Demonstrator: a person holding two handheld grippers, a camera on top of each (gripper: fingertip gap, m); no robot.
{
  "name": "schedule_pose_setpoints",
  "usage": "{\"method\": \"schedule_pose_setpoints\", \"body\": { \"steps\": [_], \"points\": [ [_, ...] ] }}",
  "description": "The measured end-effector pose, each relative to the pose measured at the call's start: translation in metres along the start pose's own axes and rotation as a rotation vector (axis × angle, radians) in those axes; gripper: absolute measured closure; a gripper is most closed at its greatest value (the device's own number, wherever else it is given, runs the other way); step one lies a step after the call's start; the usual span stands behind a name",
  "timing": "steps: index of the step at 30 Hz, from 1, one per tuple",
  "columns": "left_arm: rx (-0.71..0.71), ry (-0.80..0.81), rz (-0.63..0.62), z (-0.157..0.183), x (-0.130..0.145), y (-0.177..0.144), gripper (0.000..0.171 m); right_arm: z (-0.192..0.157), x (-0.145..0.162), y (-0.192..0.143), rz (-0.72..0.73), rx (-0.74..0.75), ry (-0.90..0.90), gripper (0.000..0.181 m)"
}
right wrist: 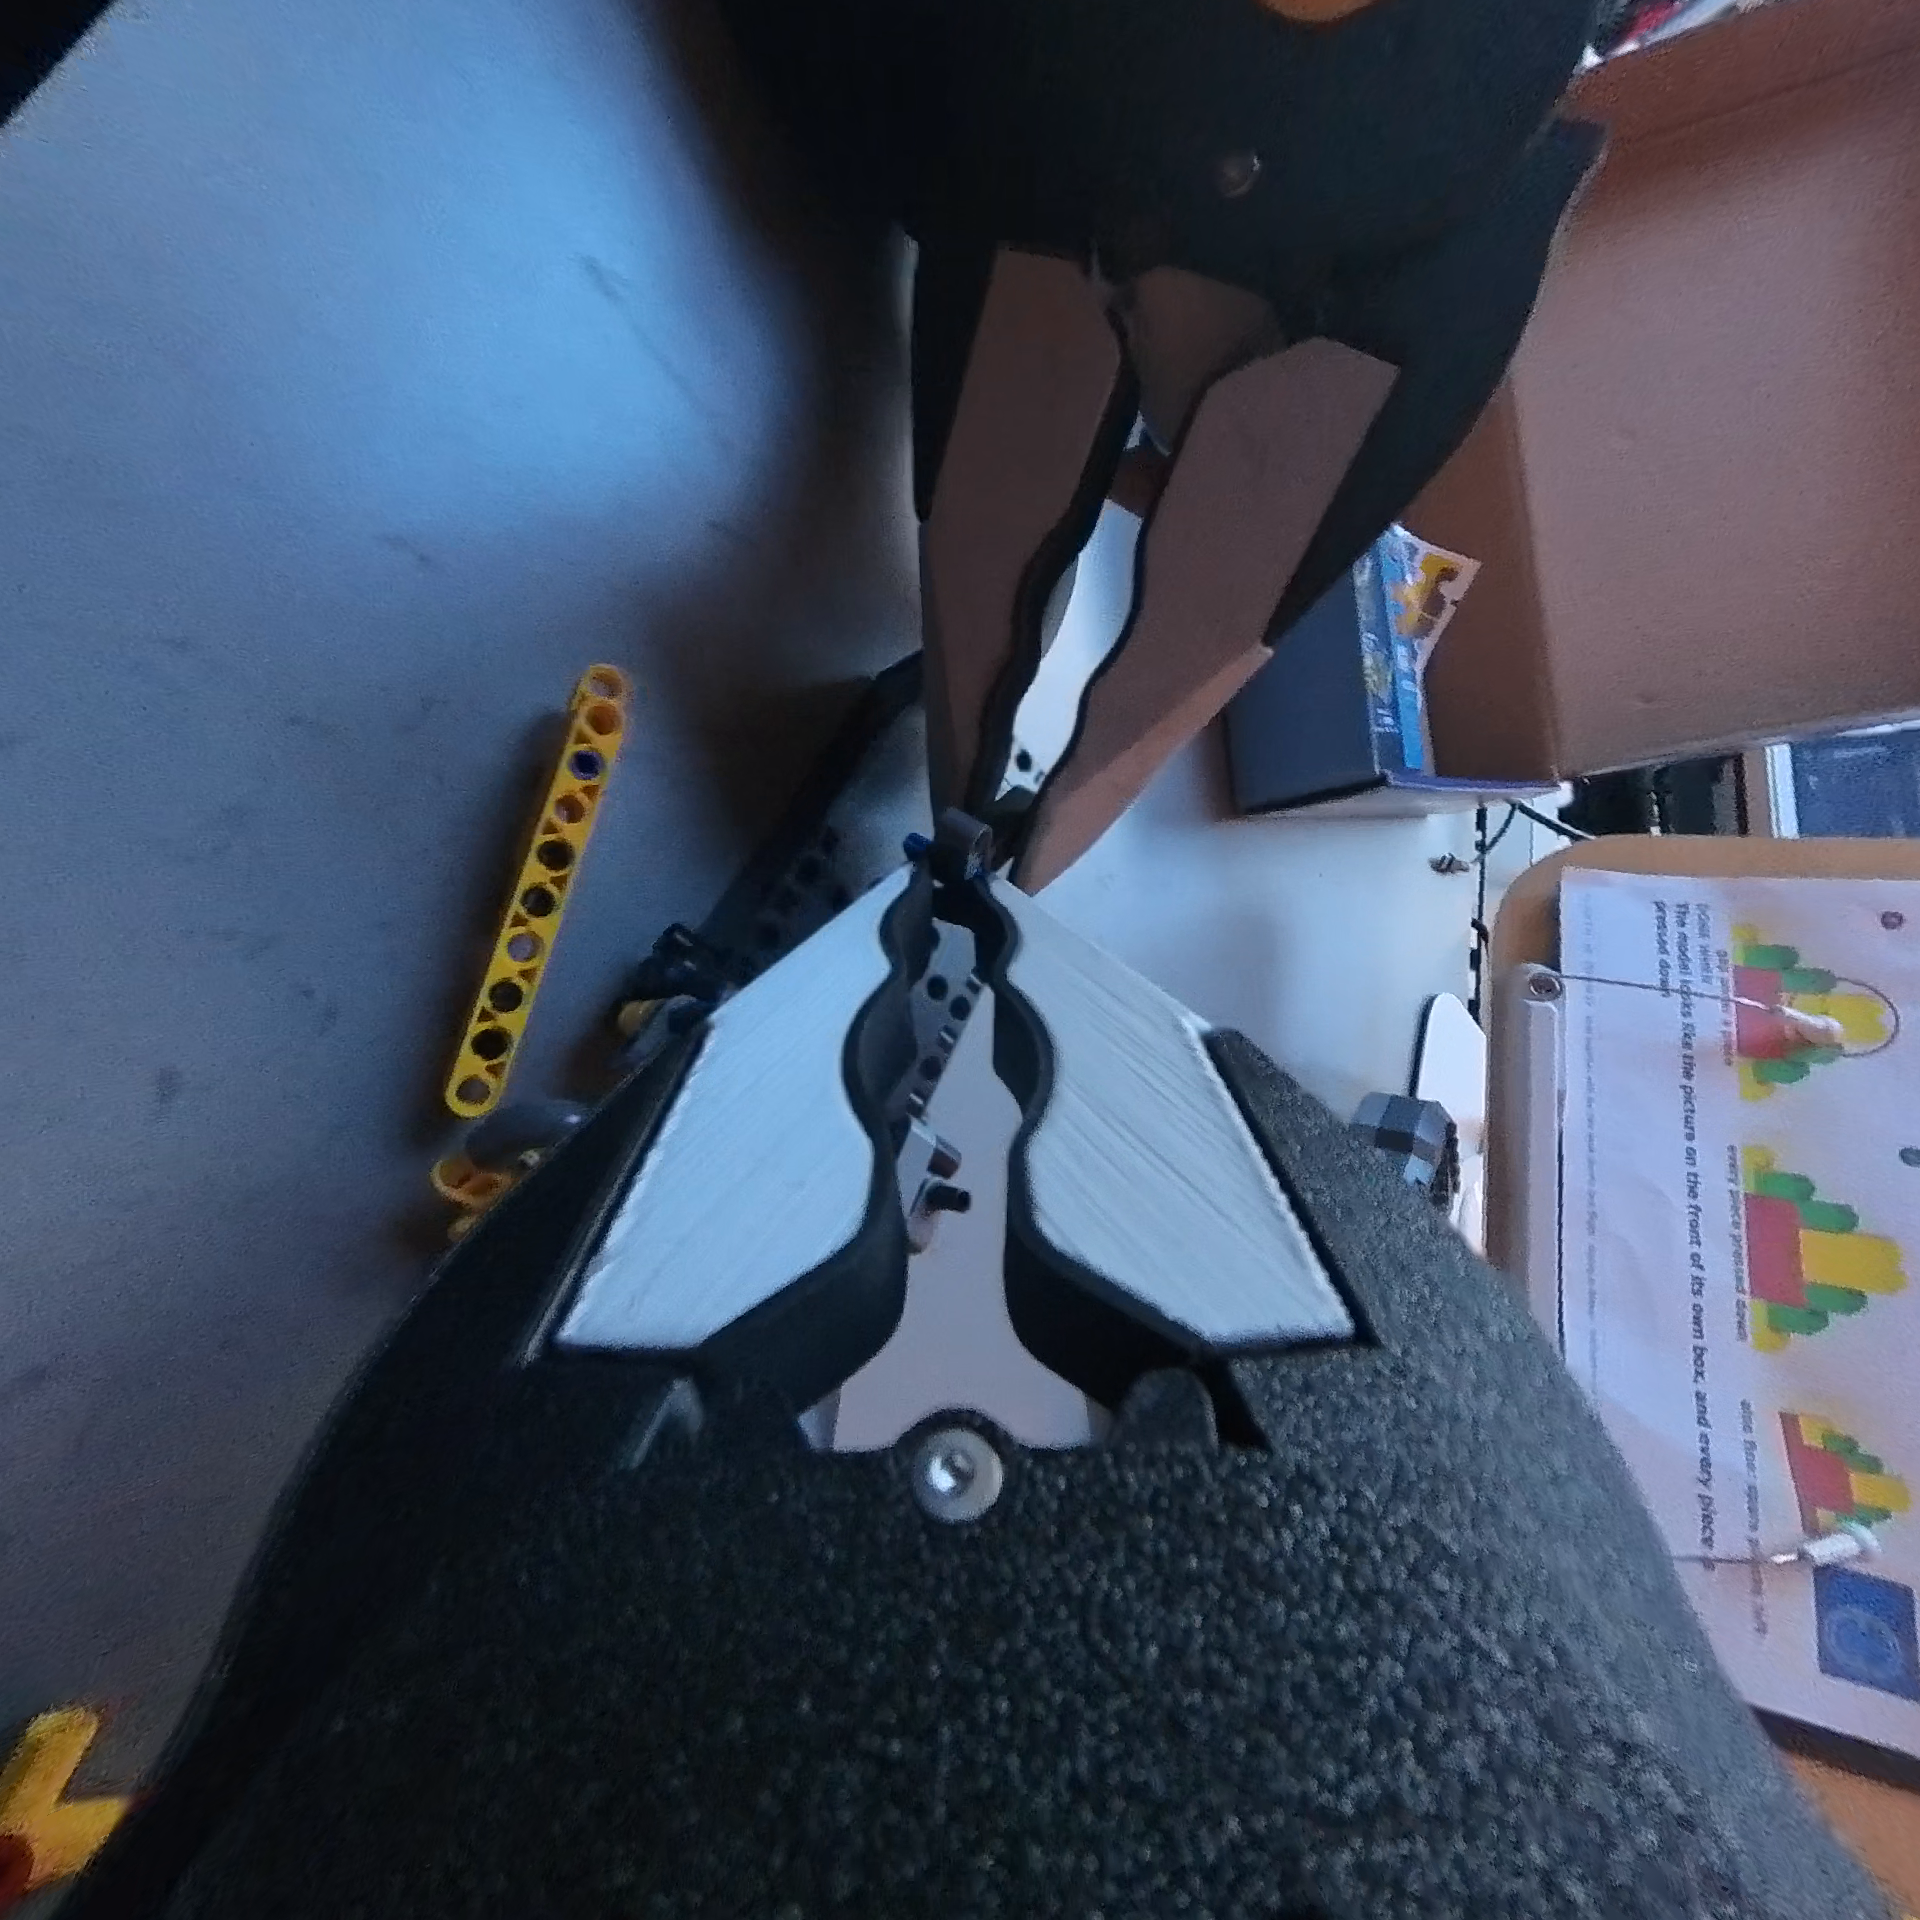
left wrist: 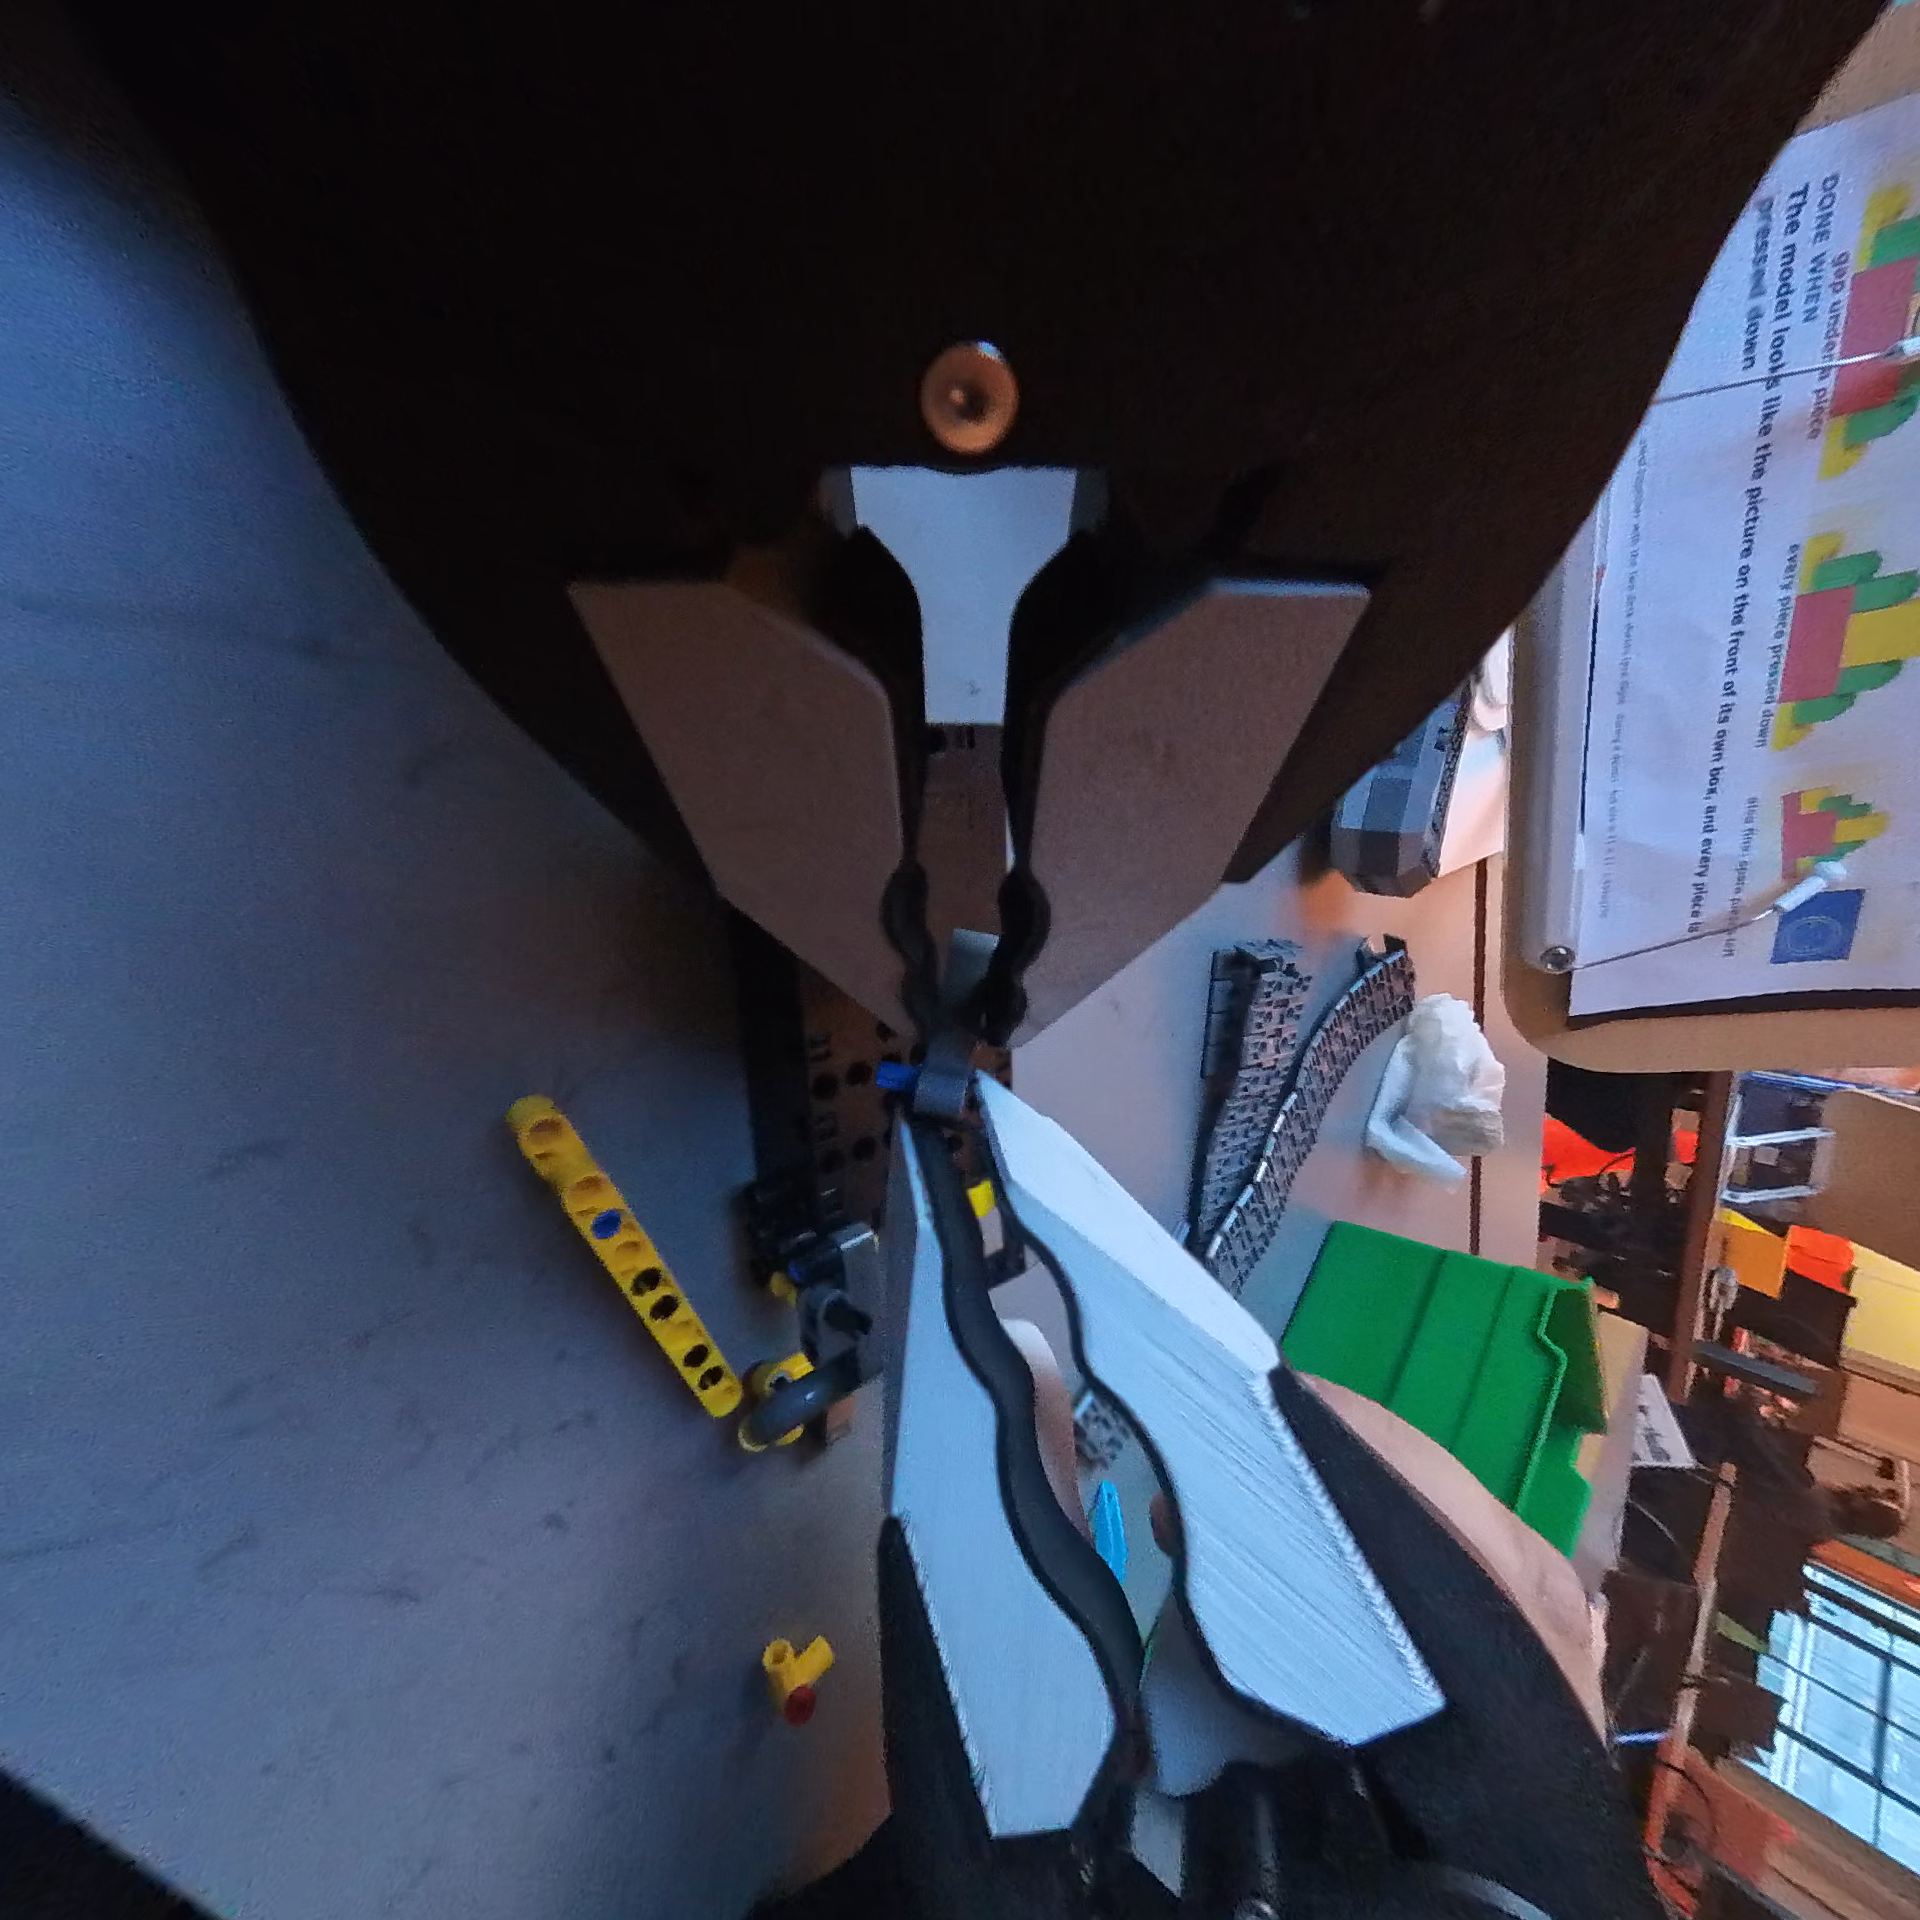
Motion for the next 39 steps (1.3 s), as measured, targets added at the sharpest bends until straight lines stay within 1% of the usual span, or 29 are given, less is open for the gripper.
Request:
{"method": "schedule_pose_setpoints", "body": {
  "steps": [2,7,20,23,27,35,39],
  "points": [
    [-0.023,0.004,-0.009,-0.004,0.003,-0.001,0.164,0.002,0.0,-0.001,0.007,0.019,0.012,0.177],
    [-0.025,-0.02,0.016,-0.006,0.003,-0.006,0.166,0.004,-0.003,-0.002,0.012,0.047,-0.01,0.177],
    [-0.02,-0.021,0.029,-0.007,-0.002,-0.008,0.166,0.007,-0.009,-0.005,0.067,0.016,0.022,0.177],
    [-0.009,-0.025,0.031,-0.007,-0.004,-0.01,0.166,0.005,-0.009,-0.002,0.063,-0.031,0.018,0.178],
    [0.053,-0.007,-0.02,0.001,-0.001,-0.006,0.166,0.001,-0.006,0.004,0.034,-0.118,0.008,0.18],
    [0.073,0.001,-0.054,0.006,0.0,-0.004,0.166,0.001,-0.009,0.009,-0.034,-0.235,-0.052,0.181],
    [0.086,-0.017,-0.044,0.006,0.0,-0.003,0.166,0.001,-0.01,0.011,-0.051,-0.278,-0.057,0.181]
  ]
}}
Point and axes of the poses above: each gripper's, where its closed fingertips meet, y out along the fingers, x out of its underside, z = x × y across the jaws, the point moved 7 cm from there along -y, back along the fingers, and after that the axes turned 10 degrees about z, right-handed, at the moved point
